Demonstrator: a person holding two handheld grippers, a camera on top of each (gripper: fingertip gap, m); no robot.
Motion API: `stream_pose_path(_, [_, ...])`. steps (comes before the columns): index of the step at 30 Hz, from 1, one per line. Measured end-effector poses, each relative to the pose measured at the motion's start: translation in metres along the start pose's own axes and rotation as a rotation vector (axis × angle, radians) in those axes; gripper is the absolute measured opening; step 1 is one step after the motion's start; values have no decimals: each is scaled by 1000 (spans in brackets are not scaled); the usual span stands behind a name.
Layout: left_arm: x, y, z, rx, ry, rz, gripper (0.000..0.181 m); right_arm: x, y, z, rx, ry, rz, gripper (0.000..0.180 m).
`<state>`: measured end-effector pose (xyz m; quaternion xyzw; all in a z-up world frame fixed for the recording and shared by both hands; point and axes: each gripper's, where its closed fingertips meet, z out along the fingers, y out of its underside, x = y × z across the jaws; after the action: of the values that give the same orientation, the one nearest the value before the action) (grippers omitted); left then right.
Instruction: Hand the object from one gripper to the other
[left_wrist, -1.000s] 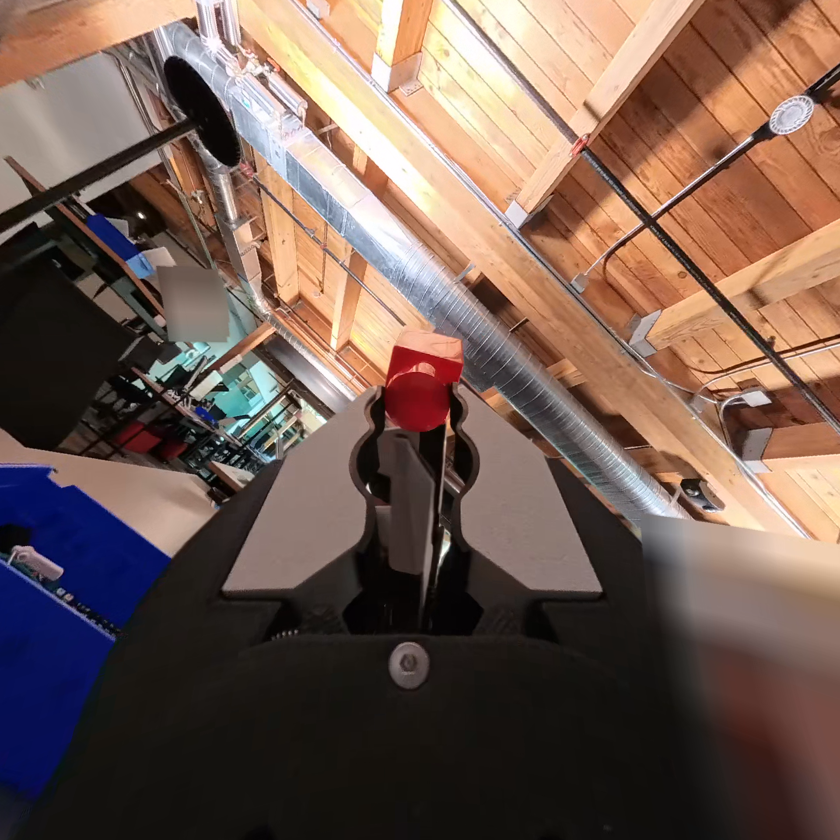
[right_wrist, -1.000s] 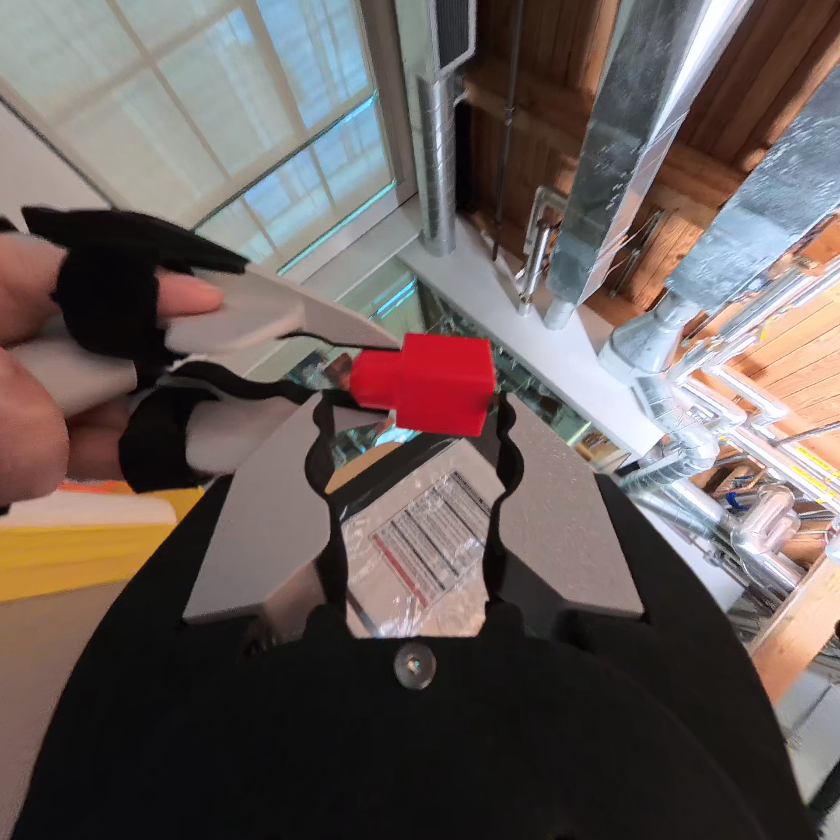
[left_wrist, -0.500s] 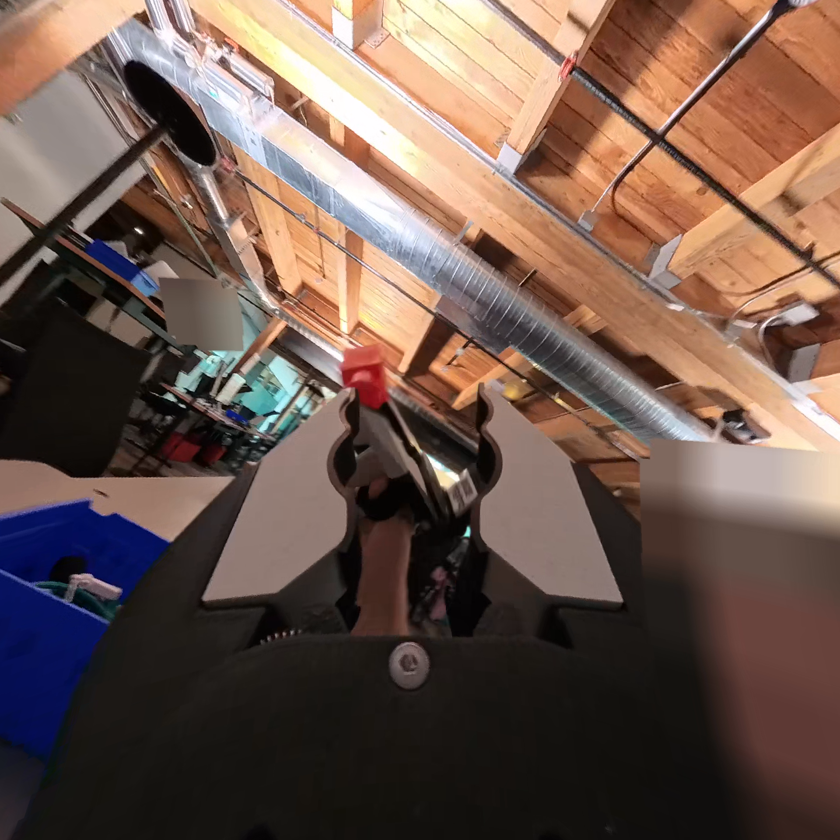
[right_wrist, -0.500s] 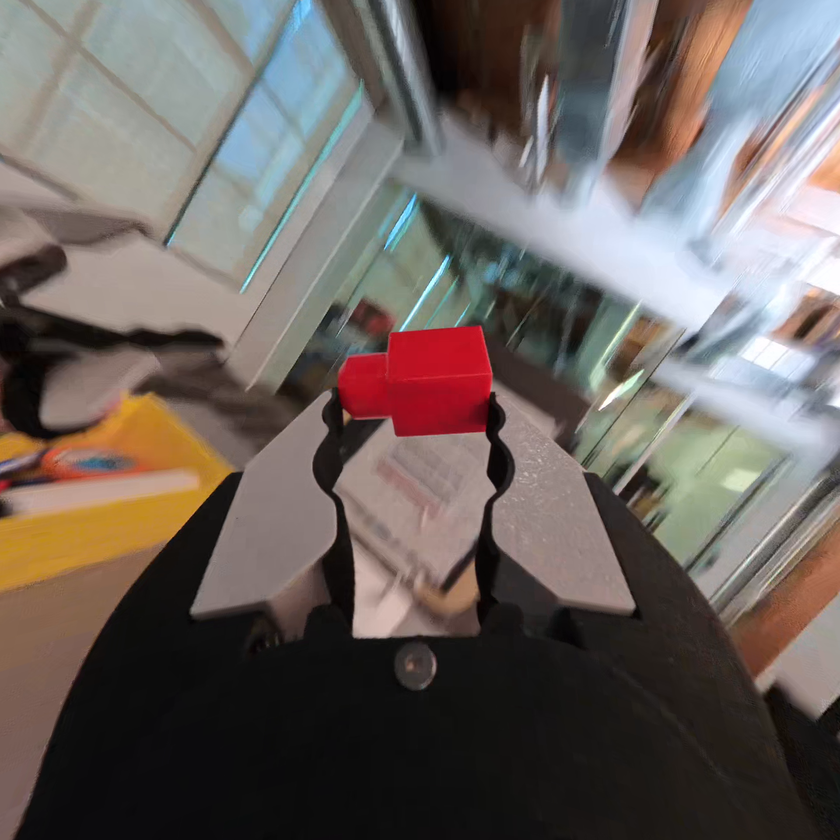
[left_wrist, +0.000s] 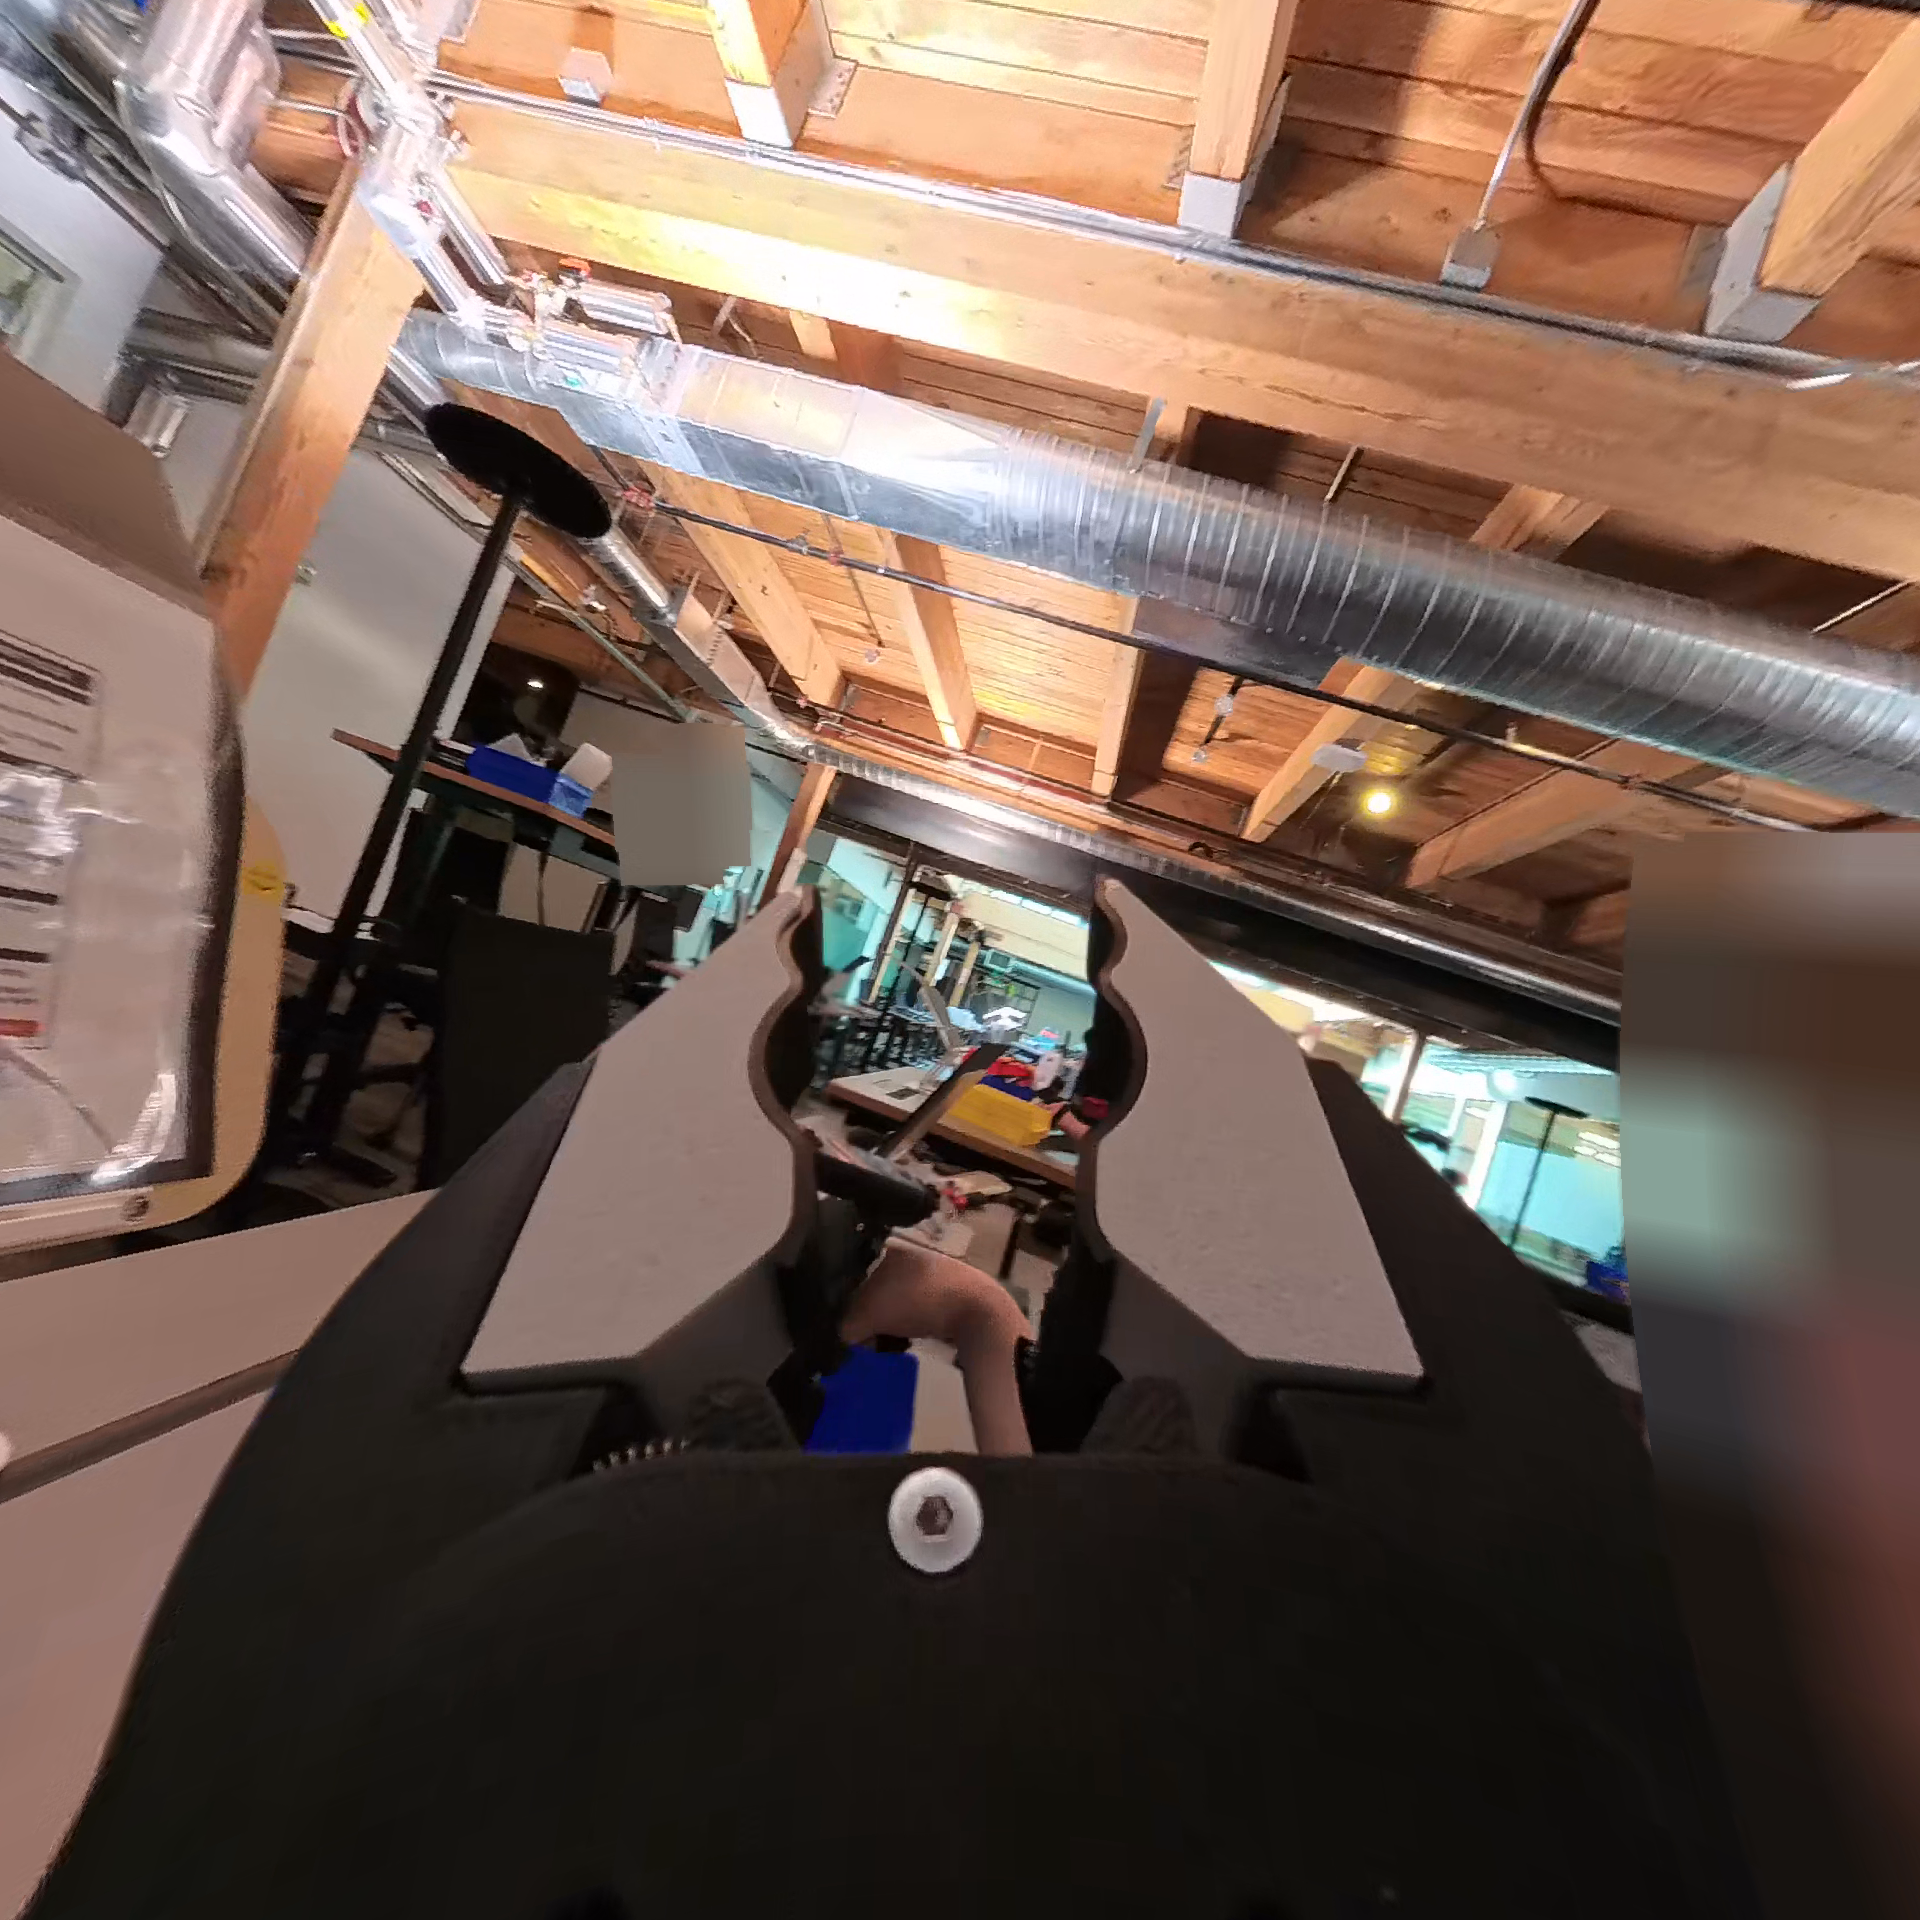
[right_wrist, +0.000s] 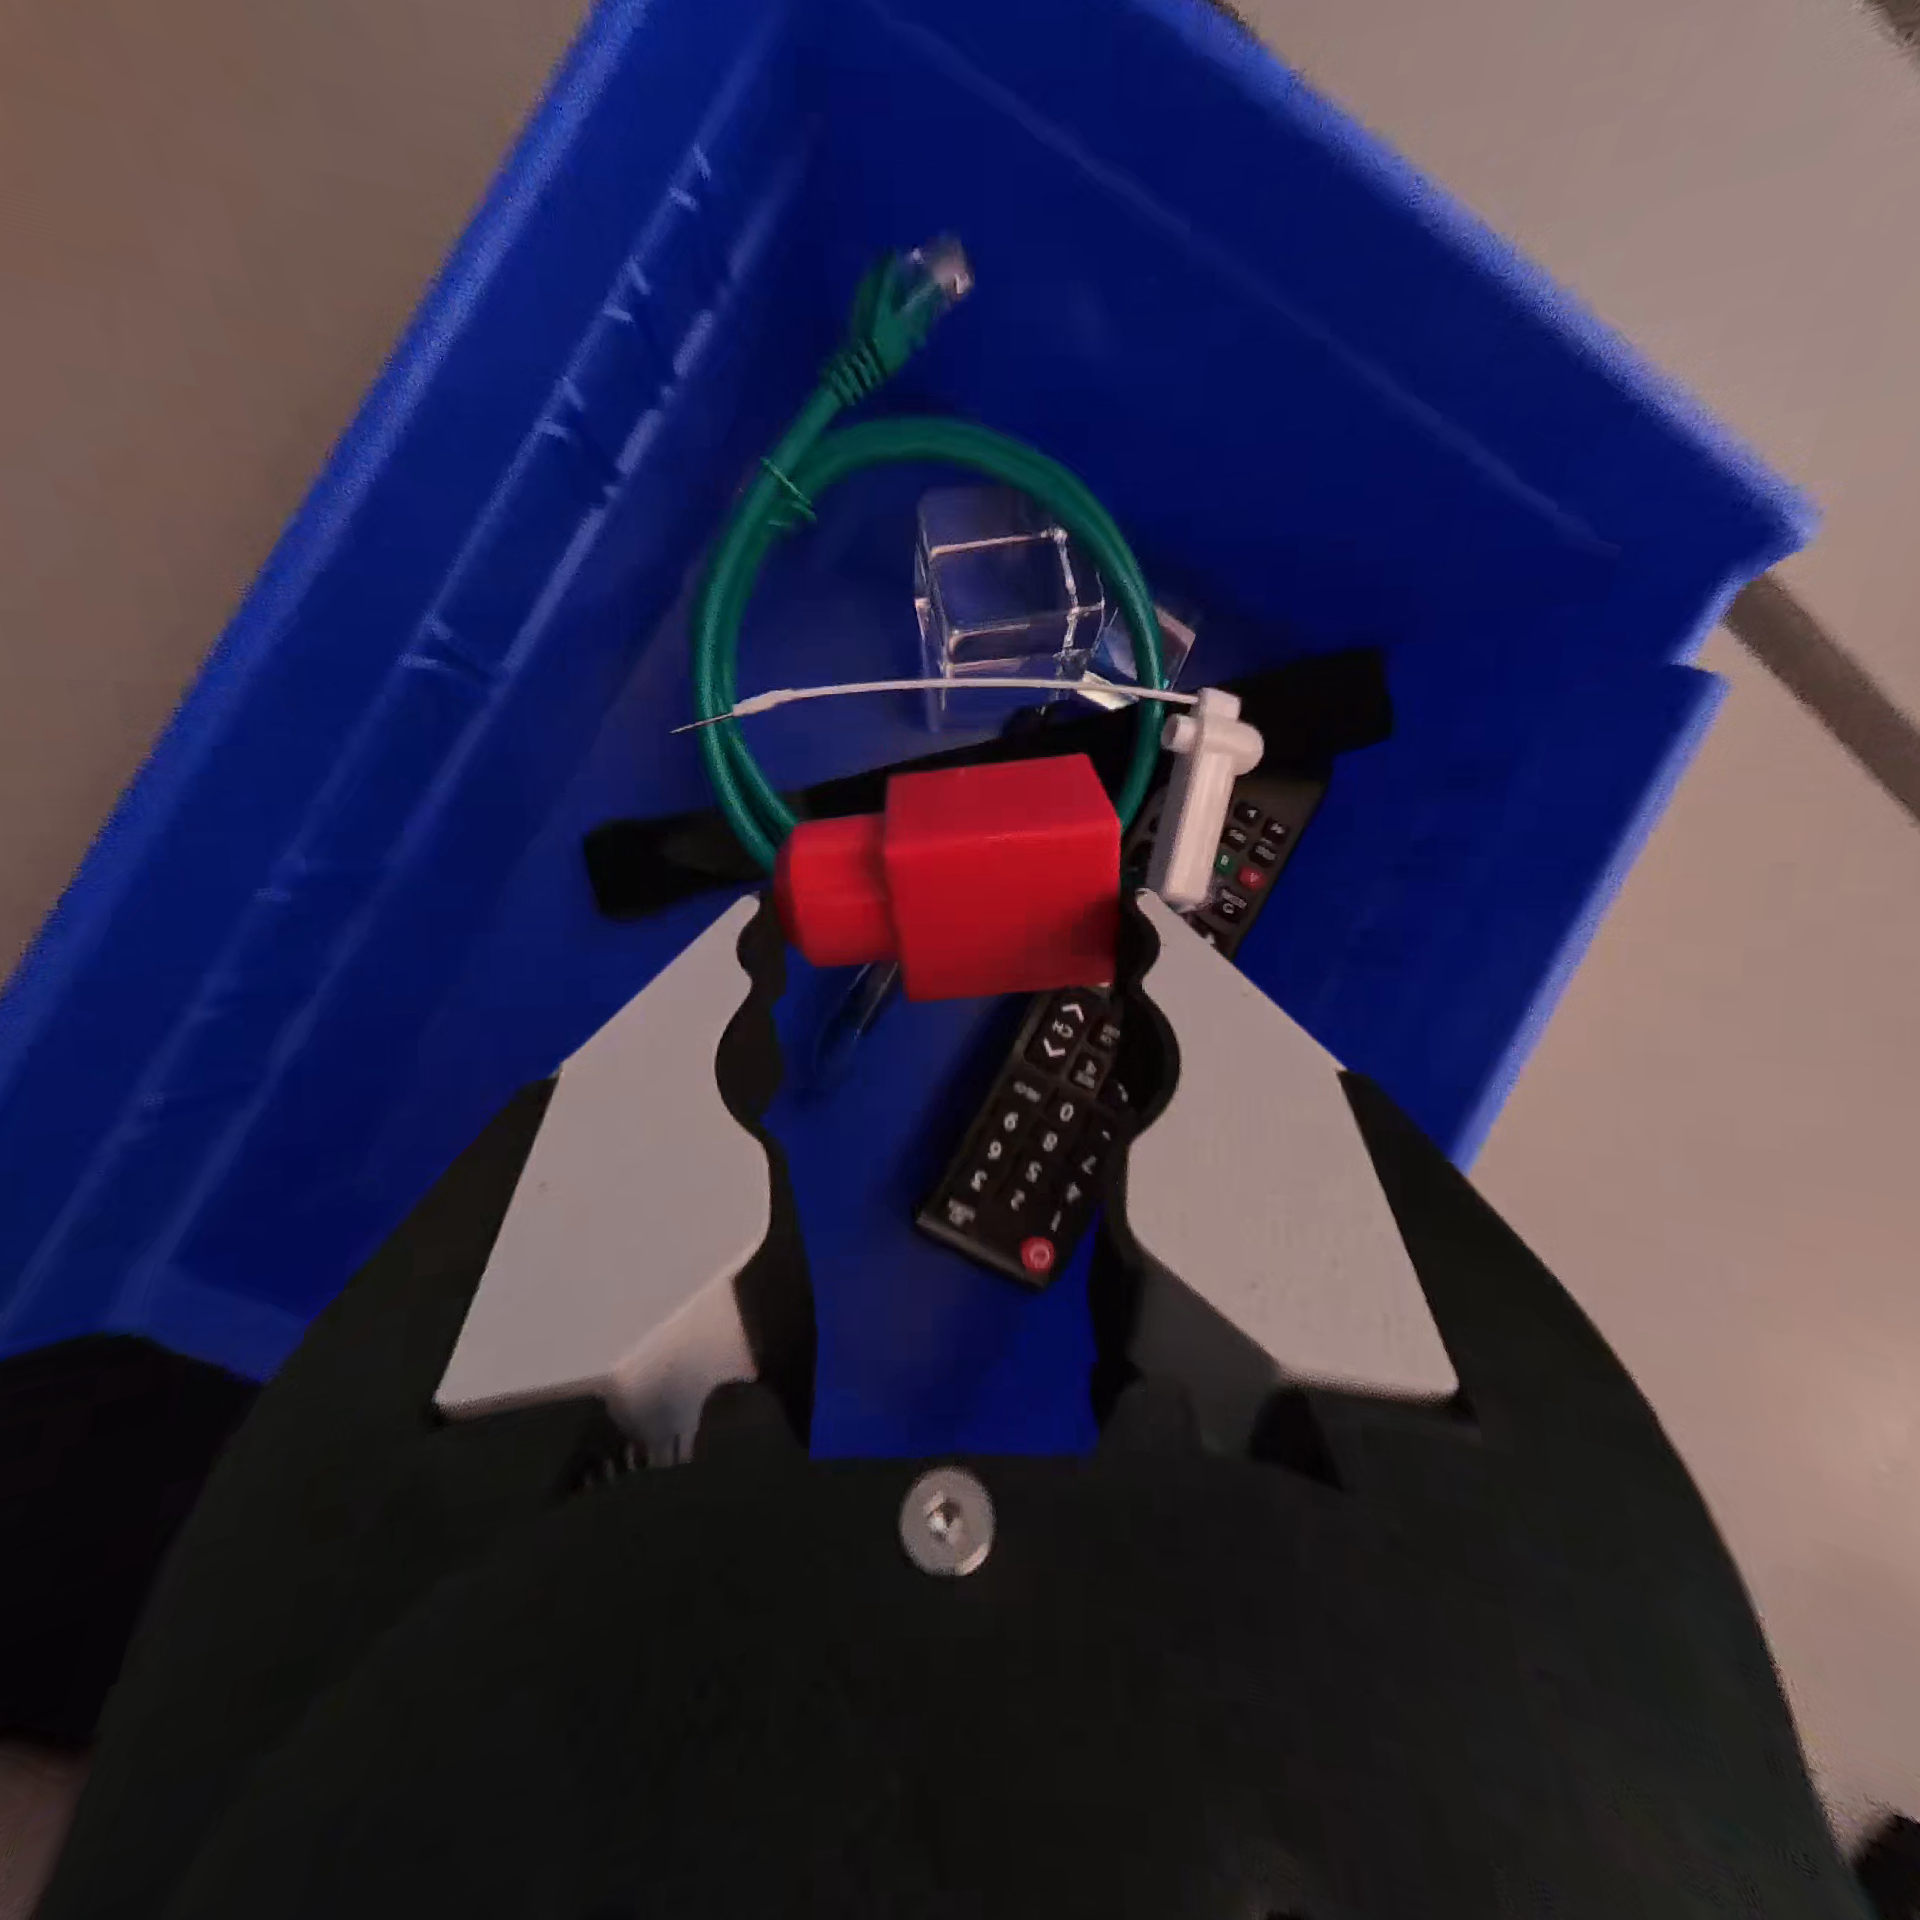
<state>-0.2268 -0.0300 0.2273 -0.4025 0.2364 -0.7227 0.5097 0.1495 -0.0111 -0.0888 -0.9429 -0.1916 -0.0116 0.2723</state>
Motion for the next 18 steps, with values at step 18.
stream_pose_path(18, [-180, 32, -166, -997, -1007, 625, 49, 2, -34, -17, 143, 81, -42, 75])
